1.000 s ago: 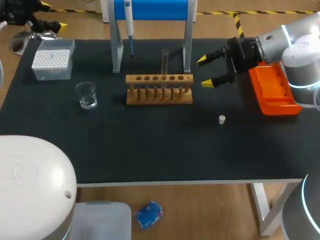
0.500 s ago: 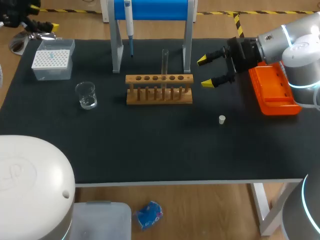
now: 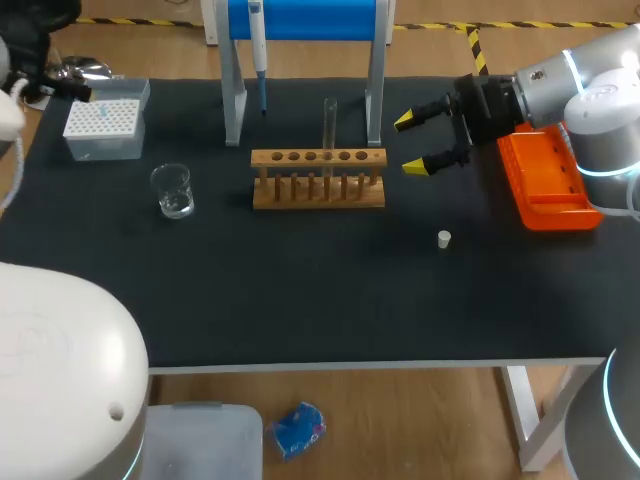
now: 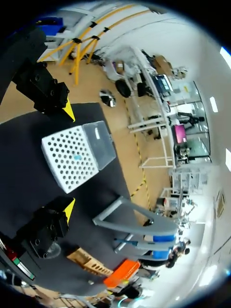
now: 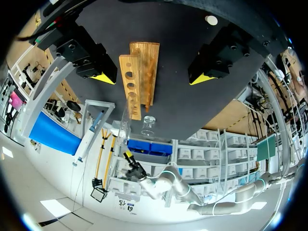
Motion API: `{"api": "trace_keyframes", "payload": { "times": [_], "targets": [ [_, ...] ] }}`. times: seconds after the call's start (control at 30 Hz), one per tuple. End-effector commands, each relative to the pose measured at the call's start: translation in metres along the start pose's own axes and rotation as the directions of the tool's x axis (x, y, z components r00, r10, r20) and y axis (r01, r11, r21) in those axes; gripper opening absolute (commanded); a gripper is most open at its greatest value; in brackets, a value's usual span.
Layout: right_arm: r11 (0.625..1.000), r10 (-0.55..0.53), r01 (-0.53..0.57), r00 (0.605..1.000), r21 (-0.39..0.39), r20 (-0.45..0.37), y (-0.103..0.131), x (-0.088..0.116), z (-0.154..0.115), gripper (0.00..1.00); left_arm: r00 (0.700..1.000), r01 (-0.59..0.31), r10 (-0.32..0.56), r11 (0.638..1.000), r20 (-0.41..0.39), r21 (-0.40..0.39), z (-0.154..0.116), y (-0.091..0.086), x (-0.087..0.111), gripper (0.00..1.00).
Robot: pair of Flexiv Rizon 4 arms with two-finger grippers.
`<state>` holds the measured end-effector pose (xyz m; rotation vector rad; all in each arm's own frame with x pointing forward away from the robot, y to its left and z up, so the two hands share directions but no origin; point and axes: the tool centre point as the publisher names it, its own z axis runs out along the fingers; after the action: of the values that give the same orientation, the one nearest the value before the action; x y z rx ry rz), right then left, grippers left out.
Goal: Invert the test tube, pick up the pipette, mount the tip to pipette, aspirate from beaker and dispense into the tube, eject the tip, return the pipette, and cap with the stopper.
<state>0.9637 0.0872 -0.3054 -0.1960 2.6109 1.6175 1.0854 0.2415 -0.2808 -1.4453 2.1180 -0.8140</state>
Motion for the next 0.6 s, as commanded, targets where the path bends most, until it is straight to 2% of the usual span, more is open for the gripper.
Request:
{"api": "trace_keyframes", "payload": {
  "times": [0.03,0.53,0.6],
  "targets": [
    [1.0,0.0,0.0,1.0,0.003,0.0,0.001,0.0,0.0,1.0,0.991,0.084,-0.06,0.974,0.119,-0.209,0.023,-0.006,0.004,1.0],
    [1.0,0.0,0.0,1.0,0.003,0.0,0.001,0.0,0.0,1.0,0.991,0.084,-0.06,0.974,0.119,-0.209,0.023,-0.006,0.004,1.0],
    [1.0,0.0,0.0,1.0,0.003,0.0,0.001,0.0,0.0,1.0,0.99,0.106,-0.083,0.971,0.117,-0.213,0.035,0.002,0.009,1.0]
  ]
}}
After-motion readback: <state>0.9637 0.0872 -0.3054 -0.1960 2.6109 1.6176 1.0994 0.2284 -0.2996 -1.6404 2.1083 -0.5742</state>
